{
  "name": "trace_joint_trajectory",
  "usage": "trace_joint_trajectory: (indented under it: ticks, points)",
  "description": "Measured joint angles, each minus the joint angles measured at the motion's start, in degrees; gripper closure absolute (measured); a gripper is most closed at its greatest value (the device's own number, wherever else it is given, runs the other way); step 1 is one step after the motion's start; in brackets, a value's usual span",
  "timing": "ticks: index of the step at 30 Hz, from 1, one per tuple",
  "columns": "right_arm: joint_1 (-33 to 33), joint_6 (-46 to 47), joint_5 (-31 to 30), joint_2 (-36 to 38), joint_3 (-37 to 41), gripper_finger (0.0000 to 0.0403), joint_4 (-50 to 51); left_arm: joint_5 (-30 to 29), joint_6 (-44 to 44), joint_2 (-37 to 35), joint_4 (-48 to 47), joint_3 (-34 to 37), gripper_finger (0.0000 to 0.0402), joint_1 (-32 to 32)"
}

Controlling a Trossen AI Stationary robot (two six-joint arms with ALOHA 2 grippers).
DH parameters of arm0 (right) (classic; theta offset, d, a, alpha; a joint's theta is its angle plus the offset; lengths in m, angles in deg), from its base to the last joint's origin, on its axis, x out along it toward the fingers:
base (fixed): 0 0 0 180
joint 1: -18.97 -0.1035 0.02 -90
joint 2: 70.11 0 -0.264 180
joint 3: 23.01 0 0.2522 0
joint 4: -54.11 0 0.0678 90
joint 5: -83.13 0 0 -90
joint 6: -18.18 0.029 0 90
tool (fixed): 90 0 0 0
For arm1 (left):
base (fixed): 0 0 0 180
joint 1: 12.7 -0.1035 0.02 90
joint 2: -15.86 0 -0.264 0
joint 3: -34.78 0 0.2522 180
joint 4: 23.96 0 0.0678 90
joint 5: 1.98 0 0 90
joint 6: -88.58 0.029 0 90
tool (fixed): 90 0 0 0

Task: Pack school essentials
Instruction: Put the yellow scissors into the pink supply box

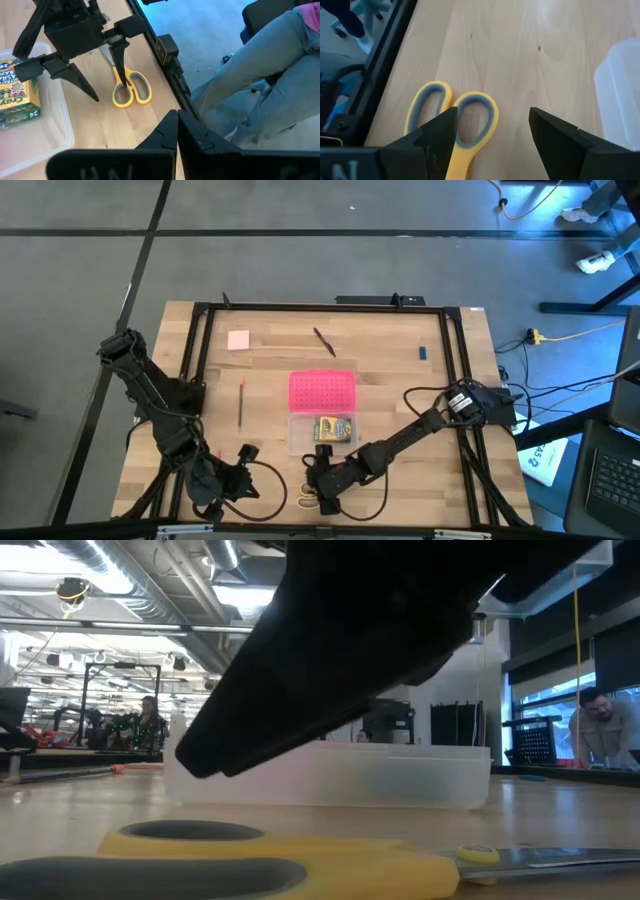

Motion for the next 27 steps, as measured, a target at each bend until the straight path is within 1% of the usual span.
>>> trace_joint_trajectory:
  ticks: [19, 27]
  points:
    - [0.57, -1.26, -0.16, -1.79, 0.02, 0.0156, 0.08, -1.27, 0.02, -0.02, -0.02, 0.00, 0.0401, -0.04]
    - [0.52, 0.32, -1.17, -2.93, -0.07, 0.0156, -0.13, -1.27, 0.02, -0.04, -0.01, 0.00, 0.0401, -0.07]
